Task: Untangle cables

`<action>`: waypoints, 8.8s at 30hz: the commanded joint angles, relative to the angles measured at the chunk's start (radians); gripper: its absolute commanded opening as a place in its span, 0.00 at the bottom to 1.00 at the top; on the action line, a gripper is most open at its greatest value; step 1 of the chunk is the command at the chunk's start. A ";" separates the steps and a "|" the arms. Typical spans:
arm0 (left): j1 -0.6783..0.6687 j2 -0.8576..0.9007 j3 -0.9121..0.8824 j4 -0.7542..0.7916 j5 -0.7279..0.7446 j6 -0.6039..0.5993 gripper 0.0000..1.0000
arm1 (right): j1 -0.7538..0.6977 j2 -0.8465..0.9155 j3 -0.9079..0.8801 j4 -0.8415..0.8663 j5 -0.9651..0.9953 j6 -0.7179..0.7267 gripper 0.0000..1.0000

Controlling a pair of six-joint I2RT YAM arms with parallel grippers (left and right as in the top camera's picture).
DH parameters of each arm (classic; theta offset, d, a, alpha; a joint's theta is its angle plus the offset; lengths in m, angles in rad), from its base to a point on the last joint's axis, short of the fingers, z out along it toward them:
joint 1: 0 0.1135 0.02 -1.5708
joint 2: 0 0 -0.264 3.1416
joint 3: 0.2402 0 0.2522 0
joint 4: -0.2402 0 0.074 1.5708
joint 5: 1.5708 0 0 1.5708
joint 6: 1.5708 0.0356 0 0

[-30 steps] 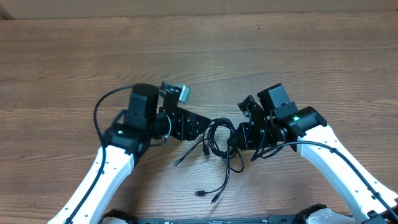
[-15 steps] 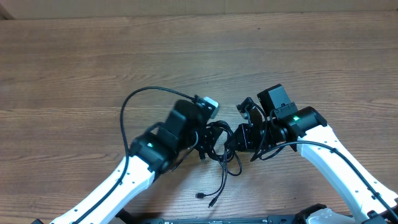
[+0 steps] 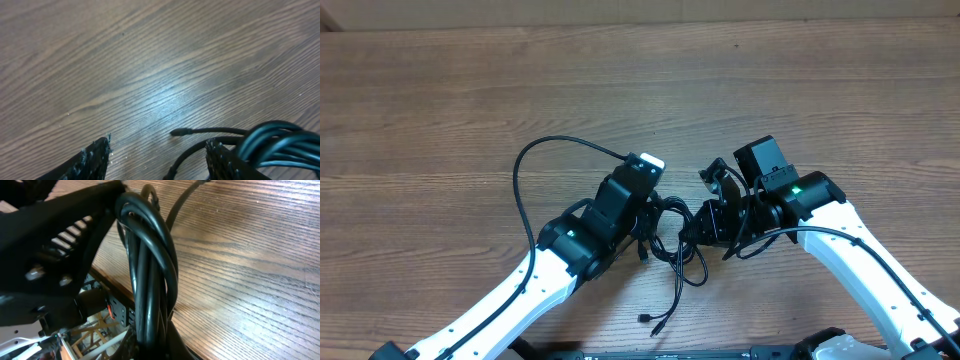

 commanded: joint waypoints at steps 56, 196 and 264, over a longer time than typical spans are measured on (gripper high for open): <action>-0.006 0.035 0.010 0.119 0.275 0.075 0.04 | 0.002 0.005 -0.003 0.005 -0.061 -0.002 0.06; 0.192 -0.190 0.010 -0.213 0.439 -0.003 0.04 | 0.237 0.036 0.095 0.245 0.391 -0.081 0.12; 0.308 -0.265 0.010 -0.066 0.658 0.185 0.71 | 0.237 -0.154 0.095 0.076 0.279 -0.035 0.04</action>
